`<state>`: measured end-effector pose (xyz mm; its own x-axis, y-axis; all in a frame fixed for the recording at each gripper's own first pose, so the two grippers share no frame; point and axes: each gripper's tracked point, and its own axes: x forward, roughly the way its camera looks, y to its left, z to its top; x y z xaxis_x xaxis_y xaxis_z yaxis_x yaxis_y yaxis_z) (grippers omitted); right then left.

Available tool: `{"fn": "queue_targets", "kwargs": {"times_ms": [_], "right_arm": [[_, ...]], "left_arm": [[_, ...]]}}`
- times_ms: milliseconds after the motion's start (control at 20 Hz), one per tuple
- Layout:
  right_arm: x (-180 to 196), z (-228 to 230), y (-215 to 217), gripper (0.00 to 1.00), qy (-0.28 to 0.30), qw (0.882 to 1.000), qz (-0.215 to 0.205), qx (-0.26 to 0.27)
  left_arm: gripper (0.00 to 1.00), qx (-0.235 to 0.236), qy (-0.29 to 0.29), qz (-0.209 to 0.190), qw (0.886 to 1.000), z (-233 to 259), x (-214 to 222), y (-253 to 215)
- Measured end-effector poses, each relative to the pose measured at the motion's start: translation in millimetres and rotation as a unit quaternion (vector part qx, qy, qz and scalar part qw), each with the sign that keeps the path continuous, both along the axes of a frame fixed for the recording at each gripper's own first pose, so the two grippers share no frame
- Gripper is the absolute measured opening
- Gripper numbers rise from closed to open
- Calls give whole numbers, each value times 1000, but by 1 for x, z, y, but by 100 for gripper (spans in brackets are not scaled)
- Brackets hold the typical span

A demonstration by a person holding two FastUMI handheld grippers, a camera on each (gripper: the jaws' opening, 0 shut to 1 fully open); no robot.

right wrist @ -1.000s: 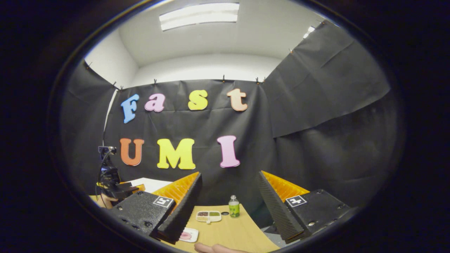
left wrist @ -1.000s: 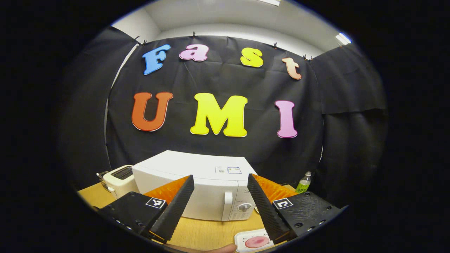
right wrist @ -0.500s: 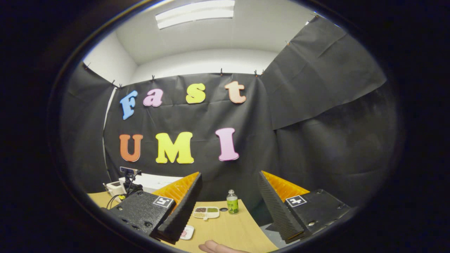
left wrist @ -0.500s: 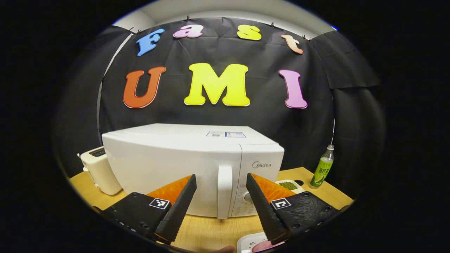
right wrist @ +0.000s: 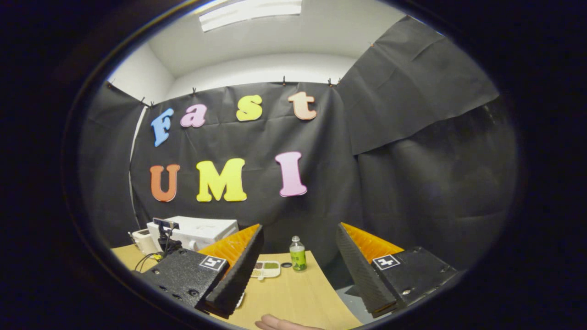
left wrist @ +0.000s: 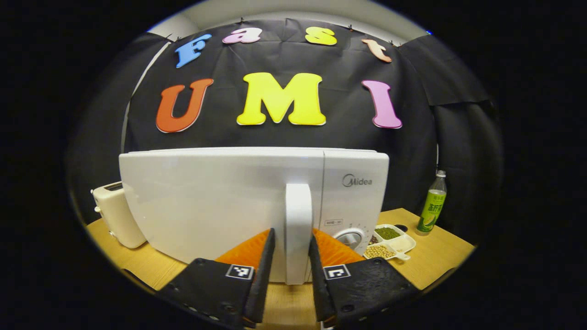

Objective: Open the microwave oven with the left hand, put the food in, and close the microwave oven.

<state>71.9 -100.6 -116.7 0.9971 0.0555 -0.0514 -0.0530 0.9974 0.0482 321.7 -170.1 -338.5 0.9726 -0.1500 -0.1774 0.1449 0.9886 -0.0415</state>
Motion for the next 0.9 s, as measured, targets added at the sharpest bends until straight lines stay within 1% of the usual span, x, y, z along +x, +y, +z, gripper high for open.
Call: {"fn": "queue_targets", "kwargs": {"times_ms": [50,100,150,250,450,600,650,700,750,800,850,900], "right_arm": [[2,-6,-1,100,7,1000,1,-1],[5,-11,-1,100,14,1000,1,0],[7,-15,-2,100,20,1000,2,2],[10,-22,-3,100,27,1000,2,9],[18,-35,-11,100,35,999,-5,16],[25,-43,-11,100,44,999,-5,21],[27,-46,-11,92,47,999,-4,23],[27,-48,-9,92,50,998,-4,26],[28,-49,-7,100,52,998,-2,28],[26,-49,-5,100,51,998,0,31],[25,-48,-3,100,50,998,1,30],[25,-49,-5,100,50,998,-1,28]], "left_arm": [[21,7,1,3,1000,2,3,2],[20,5,5,14,1000,-1,3,0],[8,-1,7,23,1000,2,-4,-1],[8,7,10,21,1000,-3,-2,0],[8,-4,18,6,1000,-2,-1,-1],[8,3,11,10,1000,0,1,-1],[7,1,12,11,1000,-1,1,-1],[8,-1,15,9,1000,-1,0,-2],[8,-9,19,9,1000,0,-2,-3],[8,-7,18,13,1000,-1,-4,-1],[0,-10,21,14,1000,-2,-5,-2],[0,-5,17,16,1000,-1,-4,-1]]}}
